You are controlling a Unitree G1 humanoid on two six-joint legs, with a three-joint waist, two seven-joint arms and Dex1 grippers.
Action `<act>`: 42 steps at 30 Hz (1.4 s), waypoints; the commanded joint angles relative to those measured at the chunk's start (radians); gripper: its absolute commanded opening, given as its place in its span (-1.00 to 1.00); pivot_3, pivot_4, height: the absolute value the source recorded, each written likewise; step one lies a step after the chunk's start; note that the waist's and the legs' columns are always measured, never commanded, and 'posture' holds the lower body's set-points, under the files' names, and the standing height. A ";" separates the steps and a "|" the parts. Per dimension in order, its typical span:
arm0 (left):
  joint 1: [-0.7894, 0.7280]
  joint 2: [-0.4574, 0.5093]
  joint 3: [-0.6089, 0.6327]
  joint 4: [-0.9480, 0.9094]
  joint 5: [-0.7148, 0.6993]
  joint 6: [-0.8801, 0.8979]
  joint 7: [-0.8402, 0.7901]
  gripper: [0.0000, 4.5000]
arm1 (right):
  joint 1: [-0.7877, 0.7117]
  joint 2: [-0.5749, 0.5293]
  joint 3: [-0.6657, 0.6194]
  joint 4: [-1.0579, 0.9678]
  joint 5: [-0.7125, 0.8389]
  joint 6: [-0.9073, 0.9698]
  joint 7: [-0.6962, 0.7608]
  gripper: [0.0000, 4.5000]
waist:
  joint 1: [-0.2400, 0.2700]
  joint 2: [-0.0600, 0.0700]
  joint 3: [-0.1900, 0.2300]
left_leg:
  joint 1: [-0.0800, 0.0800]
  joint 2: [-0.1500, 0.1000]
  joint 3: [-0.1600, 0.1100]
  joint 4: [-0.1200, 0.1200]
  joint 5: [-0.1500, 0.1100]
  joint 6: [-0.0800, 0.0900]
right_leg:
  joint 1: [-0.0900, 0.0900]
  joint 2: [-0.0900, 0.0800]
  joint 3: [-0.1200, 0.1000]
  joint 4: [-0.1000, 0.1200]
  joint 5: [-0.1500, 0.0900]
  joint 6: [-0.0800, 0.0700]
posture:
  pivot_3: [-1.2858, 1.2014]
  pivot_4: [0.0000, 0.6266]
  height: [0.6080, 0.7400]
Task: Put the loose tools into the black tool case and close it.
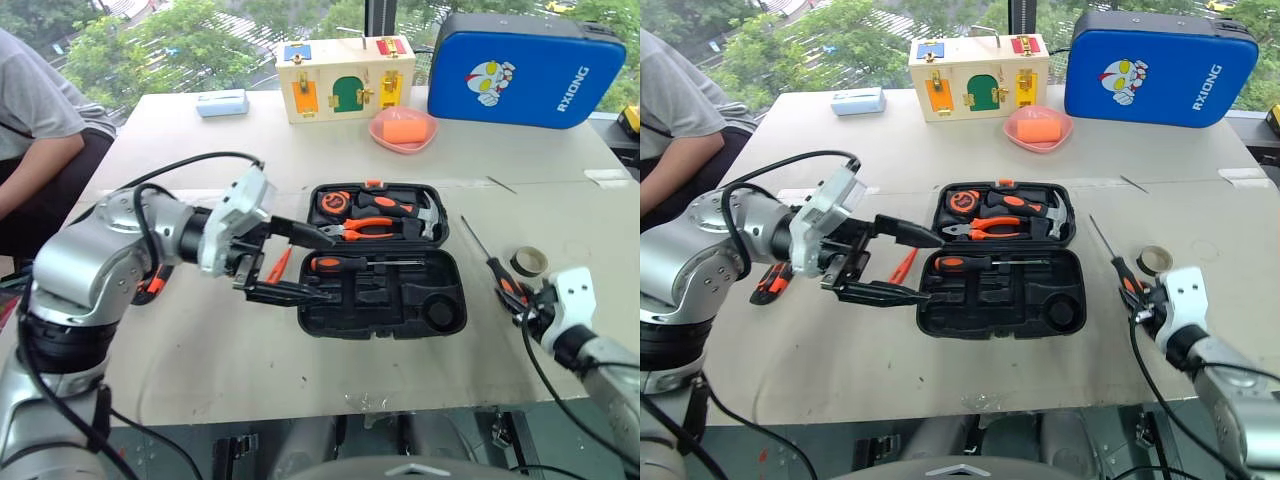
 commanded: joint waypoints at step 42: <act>0.184 0.060 0.111 -0.123 -0.022 -0.089 0.117 1.00 | -0.620 -0.048 0.559 0.355 -0.193 -0.179 0.665 -0.28 | 0.011 -0.004 0.004 | -0.002 0.004 0.000 -0.004 0.000 -0.001 | -0.003 -0.001 -0.001 -0.007 0.000 -0.001 | 0.03 -0.52 0.93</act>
